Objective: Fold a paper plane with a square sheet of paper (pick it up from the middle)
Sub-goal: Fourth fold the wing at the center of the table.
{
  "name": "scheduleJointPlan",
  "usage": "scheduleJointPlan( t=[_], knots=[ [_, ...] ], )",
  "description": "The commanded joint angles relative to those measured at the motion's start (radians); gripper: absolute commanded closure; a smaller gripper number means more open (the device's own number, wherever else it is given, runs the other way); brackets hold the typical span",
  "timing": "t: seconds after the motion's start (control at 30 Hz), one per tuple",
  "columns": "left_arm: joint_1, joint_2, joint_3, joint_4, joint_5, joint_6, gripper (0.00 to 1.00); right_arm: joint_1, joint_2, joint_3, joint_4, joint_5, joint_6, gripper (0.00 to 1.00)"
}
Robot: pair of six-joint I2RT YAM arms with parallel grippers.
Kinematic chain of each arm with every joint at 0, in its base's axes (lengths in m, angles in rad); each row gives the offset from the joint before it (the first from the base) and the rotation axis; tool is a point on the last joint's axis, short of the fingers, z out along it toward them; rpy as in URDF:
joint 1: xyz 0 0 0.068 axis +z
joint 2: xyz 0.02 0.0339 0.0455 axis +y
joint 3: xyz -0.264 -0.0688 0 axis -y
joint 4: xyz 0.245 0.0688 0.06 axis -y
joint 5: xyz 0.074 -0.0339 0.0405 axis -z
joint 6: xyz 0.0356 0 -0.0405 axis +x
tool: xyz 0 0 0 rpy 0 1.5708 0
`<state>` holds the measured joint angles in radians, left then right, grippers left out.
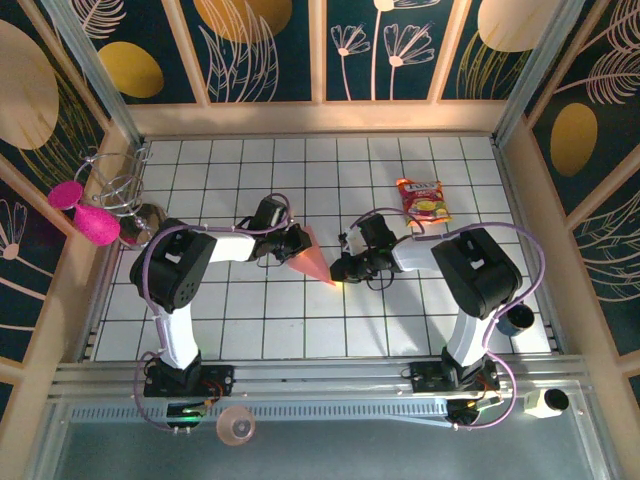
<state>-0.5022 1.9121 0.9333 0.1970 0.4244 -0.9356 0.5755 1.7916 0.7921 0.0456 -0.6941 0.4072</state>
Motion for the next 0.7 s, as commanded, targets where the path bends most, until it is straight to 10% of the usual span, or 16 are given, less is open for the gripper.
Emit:
scheduleJointPlan(
  t=[0.0, 0.3, 0.67],
  knots=[
    [0.01, 0.022, 0.007, -0.042, -0.033, 0.003, 0.89, -0.008, -0.061, 0.015, -0.043, 0.044, 0.026, 0.81],
    [0.01, 0.042, 0.025, -0.09, -0.056, 0.007, 0.89, 0.073, -0.166, 0.083, -0.131, 0.301, -0.073, 0.81],
    [0.01, 0.049, 0.034, -0.145, -0.087, 0.017, 0.89, 0.138, -0.046, 0.156, -0.148, 0.282, -0.082, 0.94]
  ],
)
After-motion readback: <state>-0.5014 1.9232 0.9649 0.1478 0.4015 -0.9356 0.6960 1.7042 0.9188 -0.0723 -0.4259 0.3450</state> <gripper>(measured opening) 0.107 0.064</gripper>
